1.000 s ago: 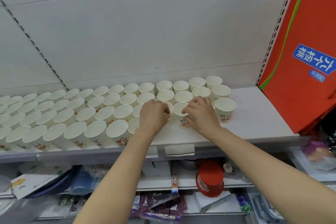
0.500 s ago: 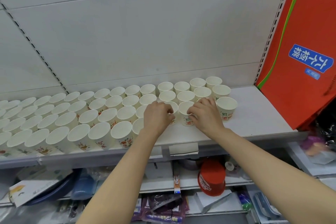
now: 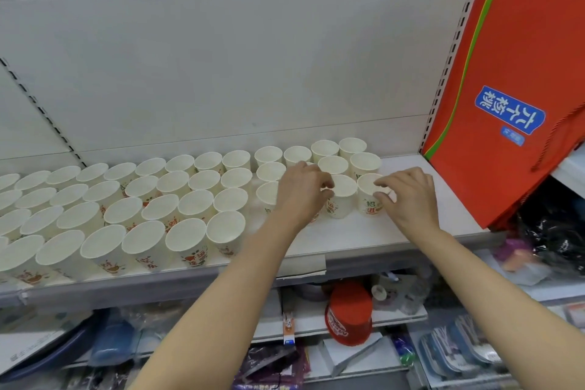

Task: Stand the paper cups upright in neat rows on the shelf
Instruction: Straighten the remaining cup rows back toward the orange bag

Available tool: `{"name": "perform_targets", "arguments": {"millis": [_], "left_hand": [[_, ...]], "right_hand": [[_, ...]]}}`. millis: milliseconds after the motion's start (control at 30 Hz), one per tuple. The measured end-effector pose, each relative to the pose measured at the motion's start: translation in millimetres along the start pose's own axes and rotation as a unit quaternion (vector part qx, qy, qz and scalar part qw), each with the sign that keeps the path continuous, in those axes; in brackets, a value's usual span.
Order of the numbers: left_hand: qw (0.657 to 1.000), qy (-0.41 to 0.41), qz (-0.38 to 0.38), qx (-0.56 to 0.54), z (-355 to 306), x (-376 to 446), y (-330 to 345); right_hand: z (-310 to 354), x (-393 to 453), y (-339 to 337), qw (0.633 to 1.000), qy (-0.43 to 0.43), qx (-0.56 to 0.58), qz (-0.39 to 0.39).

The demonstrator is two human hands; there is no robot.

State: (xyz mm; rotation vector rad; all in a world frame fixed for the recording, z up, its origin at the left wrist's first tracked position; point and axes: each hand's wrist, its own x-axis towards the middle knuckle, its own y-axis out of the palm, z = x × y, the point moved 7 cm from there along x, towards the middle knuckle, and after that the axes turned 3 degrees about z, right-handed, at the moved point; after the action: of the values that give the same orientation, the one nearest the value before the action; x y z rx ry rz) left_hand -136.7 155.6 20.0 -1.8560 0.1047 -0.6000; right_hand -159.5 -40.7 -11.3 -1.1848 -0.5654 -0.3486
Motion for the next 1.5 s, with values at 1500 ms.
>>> {"name": "perform_targets", "arguments": {"millis": [1500], "left_hand": [[0.996,-0.079,0.047,0.003,75,-99,-36]], "right_hand": [[119,-39,15,0.977,-0.160,0.103,0.095]]}}
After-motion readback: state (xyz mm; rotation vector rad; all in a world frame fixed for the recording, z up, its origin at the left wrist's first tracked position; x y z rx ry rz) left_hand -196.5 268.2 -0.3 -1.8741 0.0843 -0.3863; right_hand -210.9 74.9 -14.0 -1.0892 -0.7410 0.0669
